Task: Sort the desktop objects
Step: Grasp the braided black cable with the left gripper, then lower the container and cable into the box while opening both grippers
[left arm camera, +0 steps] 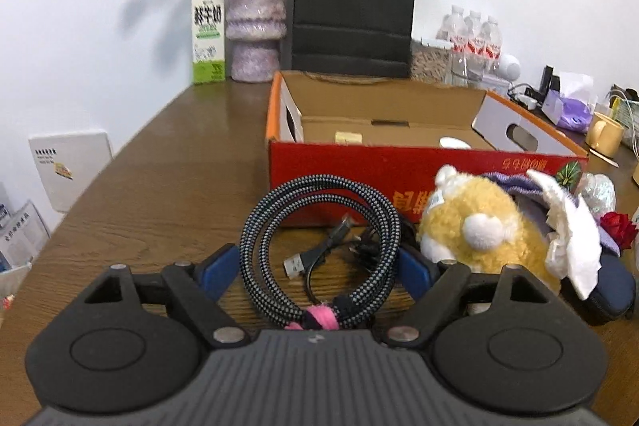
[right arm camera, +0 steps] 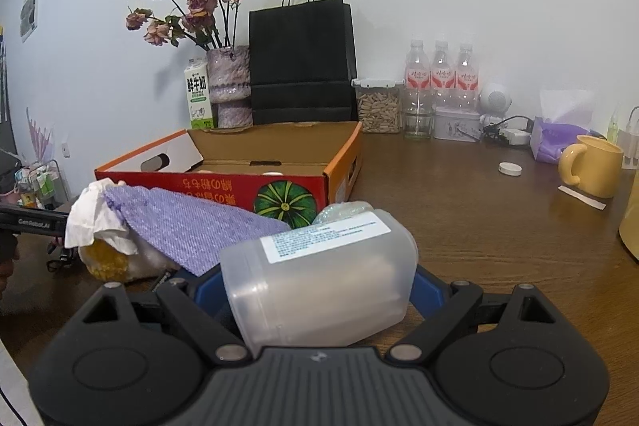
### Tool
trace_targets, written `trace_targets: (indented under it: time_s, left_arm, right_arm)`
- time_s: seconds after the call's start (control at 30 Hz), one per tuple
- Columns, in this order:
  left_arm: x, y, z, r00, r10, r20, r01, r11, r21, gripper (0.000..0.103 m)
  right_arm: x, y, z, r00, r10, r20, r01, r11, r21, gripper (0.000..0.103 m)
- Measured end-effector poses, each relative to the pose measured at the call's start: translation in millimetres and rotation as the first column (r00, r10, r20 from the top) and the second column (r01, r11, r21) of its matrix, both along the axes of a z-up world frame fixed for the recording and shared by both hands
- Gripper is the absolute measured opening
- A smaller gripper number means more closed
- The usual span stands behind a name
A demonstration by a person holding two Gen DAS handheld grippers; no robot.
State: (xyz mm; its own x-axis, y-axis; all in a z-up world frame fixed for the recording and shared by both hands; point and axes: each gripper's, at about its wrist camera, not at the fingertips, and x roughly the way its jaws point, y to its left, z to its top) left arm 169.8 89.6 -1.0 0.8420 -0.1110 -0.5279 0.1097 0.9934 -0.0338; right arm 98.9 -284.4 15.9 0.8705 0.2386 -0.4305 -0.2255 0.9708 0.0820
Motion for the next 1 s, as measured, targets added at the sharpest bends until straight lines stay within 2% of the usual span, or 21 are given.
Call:
trace_targets:
  time_s: [0.07,0.4,0.67,0.8,1.0]
  left_arm:
    - [-6.2,1.8,7.9,1.000,0.005,0.026,-0.005,1.000,0.001,0.081]
    - [-13.6,-4.3,49.1,0.988,-0.024,0.152,0.020,0.999,0.028,0.080]
    - [20.1,-25.1,99.5,0.968,-0.071,0.240,0.060,0.997,0.053,0.080]
    - [58.9,-39.2,115.7,0.972,-0.084,0.218,0.076,0.996,0.046,0.080]
    - [129.1,-63.1,116.5,0.989,-0.094,0.116,0.087,0.994,0.066,0.080]
  right_arm:
    - [-1.4,0.6,3.8,1.000,0.000,0.012,0.000,1.000,-0.001,0.090]
    - [7.3,12.8,36.1,0.994,0.031,0.106,-0.031,1.000,-0.003,0.090]
    - [41.6,37.1,77.8,0.979,0.079,0.190,-0.075,0.997,-0.026,0.090]
    - [77.4,51.5,100.4,0.976,0.084,0.200,-0.081,0.996,-0.022,0.090]
    - [151.8,77.1,115.9,0.987,0.070,0.143,-0.065,0.997,-0.039,0.090]
